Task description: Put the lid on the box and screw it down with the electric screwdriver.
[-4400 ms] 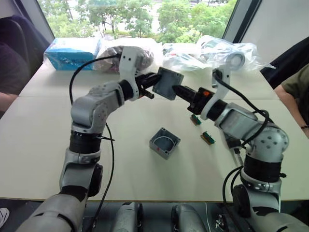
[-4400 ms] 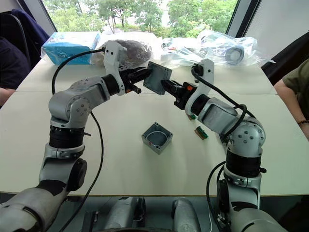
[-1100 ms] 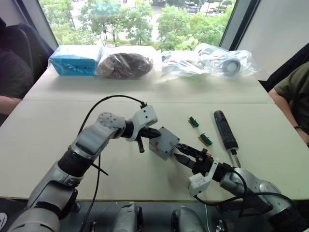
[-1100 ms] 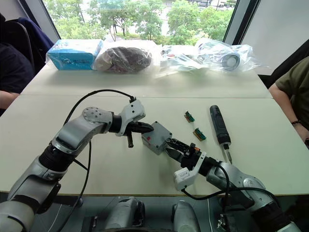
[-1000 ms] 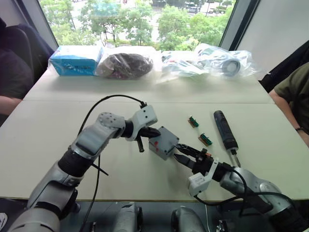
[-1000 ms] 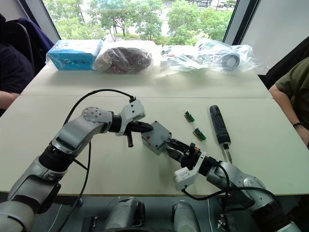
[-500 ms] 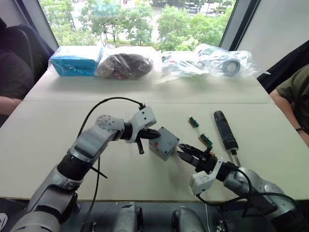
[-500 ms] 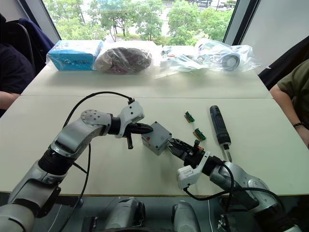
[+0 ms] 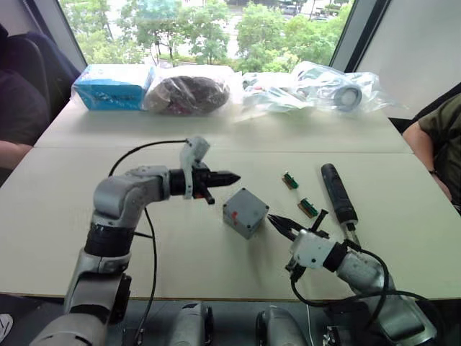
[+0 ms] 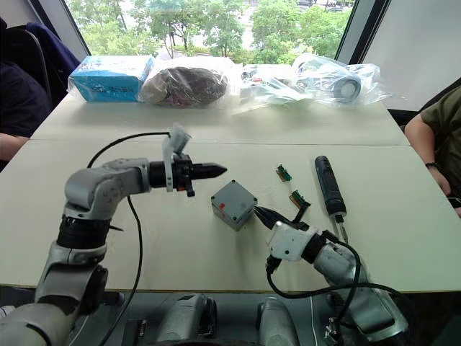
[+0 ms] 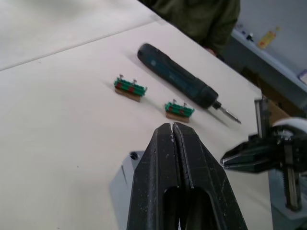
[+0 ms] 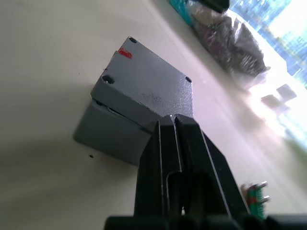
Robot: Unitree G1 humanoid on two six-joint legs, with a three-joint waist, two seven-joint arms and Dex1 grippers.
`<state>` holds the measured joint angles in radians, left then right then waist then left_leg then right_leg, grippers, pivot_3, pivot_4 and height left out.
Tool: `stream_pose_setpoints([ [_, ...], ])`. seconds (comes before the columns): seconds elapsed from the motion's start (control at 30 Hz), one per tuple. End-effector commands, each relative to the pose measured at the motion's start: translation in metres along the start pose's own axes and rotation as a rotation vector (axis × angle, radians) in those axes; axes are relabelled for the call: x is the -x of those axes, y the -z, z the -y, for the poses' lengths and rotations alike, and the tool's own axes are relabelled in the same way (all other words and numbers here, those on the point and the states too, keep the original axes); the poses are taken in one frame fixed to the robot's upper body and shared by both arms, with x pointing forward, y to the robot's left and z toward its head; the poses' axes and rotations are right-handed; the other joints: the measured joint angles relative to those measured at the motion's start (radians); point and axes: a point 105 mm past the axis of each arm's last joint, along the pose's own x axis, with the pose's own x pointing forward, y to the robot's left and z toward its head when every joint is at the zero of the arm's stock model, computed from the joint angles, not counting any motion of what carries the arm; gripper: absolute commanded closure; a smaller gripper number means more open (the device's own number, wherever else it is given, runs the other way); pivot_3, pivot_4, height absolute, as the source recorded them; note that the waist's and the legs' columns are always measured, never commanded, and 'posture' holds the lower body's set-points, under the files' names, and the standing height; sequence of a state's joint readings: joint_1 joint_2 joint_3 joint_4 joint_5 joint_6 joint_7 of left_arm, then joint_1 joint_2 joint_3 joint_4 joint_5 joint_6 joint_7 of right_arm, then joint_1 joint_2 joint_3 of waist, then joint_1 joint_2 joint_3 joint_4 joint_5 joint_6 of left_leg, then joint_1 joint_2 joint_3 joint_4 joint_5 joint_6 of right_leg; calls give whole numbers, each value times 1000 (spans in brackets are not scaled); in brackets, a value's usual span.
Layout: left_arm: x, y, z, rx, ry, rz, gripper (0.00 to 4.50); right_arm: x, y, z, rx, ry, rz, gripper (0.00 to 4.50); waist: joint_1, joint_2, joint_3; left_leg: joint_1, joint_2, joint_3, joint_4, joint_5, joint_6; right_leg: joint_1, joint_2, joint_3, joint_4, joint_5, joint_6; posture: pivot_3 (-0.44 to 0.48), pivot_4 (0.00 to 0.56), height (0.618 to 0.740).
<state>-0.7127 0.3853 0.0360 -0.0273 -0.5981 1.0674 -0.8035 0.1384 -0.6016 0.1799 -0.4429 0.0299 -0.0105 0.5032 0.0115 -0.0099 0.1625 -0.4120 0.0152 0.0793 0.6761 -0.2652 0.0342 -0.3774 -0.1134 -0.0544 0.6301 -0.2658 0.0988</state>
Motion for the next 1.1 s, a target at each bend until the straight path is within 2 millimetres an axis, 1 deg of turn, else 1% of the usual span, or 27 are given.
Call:
stream_pose_setpoints([
  [0.03,3,12,-19,-75,-107,-79,4500,0,-17,-4,-210,-70,10,4482,0,0,0,0,0,0,-1,0,0,0,0,0,0,0,0,0,150,740],
  [0.07,2,21,-22,-112,-122,-125,4500,0,-17,-8,-272,-98,-4,4482,0,0,0,0,0,0,-2,0,0,-1,-1,0,-1,0,0,0,150,740],
  [0.1,2,29,-24,-139,-127,-163,4500,0,-20,-12,-295,-126,0,4482,0,0,0,0,-1,0,-4,0,0,-2,-1,0,-1,0,0,0,150,740],
  [0.17,2,40,-22,-163,-98,-205,4500,-1,-23,-12,-331,-123,7,4482,0,0,0,0,-3,1,-10,1,-2,-4,-4,1,-2,0,-1,0,150,740],
  [0.23,1,44,-18,-166,-71,-221,4500,-3,-26,-10,-349,-111,10,4482,1,0,0,-3,-3,1,-11,1,-2,-9,-4,1,-2,0,-1,0,150,740],
  [0.3,0,44,-12,-161,-42,-218,4500,-4,-27,-7,-366,-97,11,4482,1,0,0,-13,-3,1,-10,3,-5,-19,-4,1,-1,1,-2,0,150,740],
  [0.33,0,44,-10,-159,-30,-220,4500,-4,-26,-6,-370,-91,10,4482,1,0,0,-16,-3,1,-10,4,-6,-21,-4,1,-1,1,-2,0,150,740],
  [0.53,-1,47,-3,-154,-5,-227,4500,-6,-20,-6,-397,-83,-9,4482,0,0,0,-16,-3,1,-10,4,-5,-21,-3,1,-1,1,-2,0,150,740],
  [0.8,-2,51,8,-144,35,-239,4500,-9,-17,2,-392,-60,-10,4482,0,0,0,-16,-3,1,-10,4,-5,-21,-1,-1,-1,1,-2,0,150,740],
  [0.97,-1,52,10,-146,38,-247,4500,-9,-16,2,-383,-60,-14,4482,0,0,0,-16,-3,1,-10,4,-4,-21,2,-1,0,2,1,0,150,740],
  [1.1,-2,53,9,-151,36,-251,4500,-10,-18,-3,-394,-84,-10,4482,1,0,0,-16,-3,1,-10,4,-4,-21,3,-1,0,3,2,0,150,740],
])
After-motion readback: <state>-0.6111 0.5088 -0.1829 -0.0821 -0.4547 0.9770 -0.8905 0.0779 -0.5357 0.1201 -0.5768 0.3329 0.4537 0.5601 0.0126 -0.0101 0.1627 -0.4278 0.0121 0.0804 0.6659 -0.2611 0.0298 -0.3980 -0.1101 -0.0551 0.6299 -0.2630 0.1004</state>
